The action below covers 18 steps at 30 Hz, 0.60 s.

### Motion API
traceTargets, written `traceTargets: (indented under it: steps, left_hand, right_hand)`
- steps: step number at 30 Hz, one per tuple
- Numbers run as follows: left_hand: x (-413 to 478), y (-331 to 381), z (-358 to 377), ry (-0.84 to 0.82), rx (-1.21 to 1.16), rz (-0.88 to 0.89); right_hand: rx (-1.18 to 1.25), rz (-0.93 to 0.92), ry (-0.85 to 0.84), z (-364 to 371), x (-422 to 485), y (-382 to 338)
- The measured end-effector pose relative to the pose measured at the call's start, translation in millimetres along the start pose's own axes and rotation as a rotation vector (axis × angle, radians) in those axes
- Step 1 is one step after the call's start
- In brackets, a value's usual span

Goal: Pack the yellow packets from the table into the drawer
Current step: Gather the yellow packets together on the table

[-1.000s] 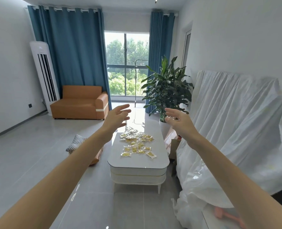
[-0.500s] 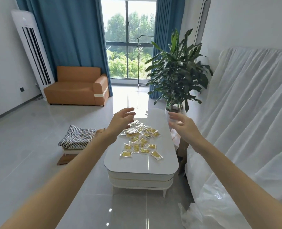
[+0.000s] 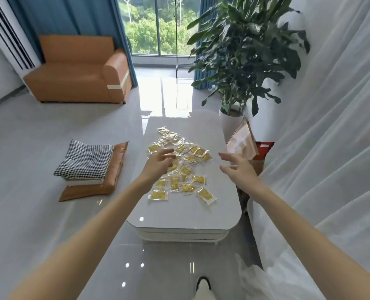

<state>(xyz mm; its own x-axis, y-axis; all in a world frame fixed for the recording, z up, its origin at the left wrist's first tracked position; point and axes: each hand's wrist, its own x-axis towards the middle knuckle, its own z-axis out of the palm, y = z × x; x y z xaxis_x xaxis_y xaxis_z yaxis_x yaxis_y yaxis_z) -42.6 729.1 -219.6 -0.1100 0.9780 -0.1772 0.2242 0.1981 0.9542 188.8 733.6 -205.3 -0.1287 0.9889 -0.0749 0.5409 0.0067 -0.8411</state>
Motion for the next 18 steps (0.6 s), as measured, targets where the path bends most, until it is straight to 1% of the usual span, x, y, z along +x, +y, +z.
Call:
traceTargets:
  steps: [4, 8, 11, 18]
  left_hand:
    - [68.9, -34.5, 19.9, -0.005, 0.028, -0.096]
    - [132.4, -64.8, 35.4, 0.047, 0.049, -0.206]
    - [166.3, -88.7, 42.9, 0.067, 0.056, -0.299]
    - [220.6, -154.6, 55.2, 0.046, 0.113, -0.465]
  right_hand:
    - [-0.039, 0.030, -0.087, 14.5, 73.9, 45.4]
    - [-0.100, 0.084, -0.198, 27.4, 137.9, 97.9]
    - [-0.126, 0.149, -0.275, 37.0, 173.8, 129.1]
    - [-0.146, 0.343, -0.356, 73.2, 232.7, 197.8]
